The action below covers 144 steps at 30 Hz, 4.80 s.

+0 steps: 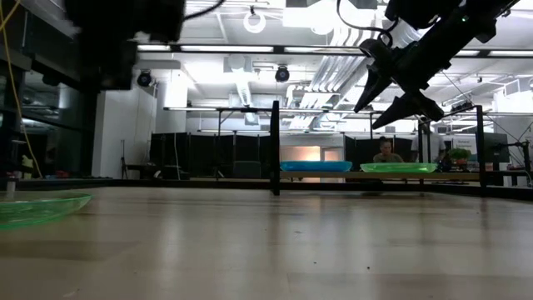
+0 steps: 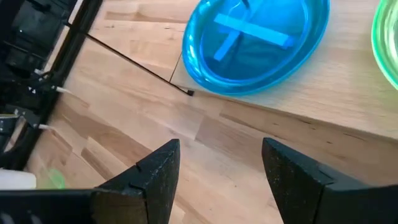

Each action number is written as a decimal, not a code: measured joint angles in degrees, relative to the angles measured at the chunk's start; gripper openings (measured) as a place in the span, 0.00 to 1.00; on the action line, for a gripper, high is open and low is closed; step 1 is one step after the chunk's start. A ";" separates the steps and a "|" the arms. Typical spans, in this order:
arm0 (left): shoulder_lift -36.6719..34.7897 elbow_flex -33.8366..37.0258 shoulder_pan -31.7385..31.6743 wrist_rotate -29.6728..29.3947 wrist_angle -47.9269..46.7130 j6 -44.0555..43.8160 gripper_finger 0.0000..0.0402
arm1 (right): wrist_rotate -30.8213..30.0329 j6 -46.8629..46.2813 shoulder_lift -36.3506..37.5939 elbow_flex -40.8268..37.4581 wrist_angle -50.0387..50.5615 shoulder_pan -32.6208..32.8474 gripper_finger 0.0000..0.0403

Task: Place and stack plates onto a shelf
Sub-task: Stack the green plate on top of the green plate on the shelf, then stack the green plate on top of the stacked green plates on the shelf

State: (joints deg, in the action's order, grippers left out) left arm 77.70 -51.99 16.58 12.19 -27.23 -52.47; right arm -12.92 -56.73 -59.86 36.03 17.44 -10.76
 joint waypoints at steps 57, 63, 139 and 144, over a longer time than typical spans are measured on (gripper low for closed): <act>46.74 -45.81 -12.54 -11.57 10.88 29.09 0.00 | 2.43 2.80 22.48 -0.22 4.21 -0.02 0.52; 37.07 -42.90 -12.24 -11.19 1.45 38.76 0.00 | 8.78 -0.65 21.37 -0.22 11.71 0.71 0.52; -10.63 3.70 -17.38 -22.82 29.16 26.01 0.00 | 0.89 -41.94 -0.97 -24.02 -28.84 27.26 0.08; -10.63 3.70 -17.38 -22.82 29.16 26.03 0.00 | 1.55 -41.52 -11.73 -19.84 -32.31 27.26 0.27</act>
State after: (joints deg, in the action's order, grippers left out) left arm 67.07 -48.29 -0.80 -10.63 1.93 -26.44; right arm -11.37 -98.26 -71.59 16.19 -14.88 16.49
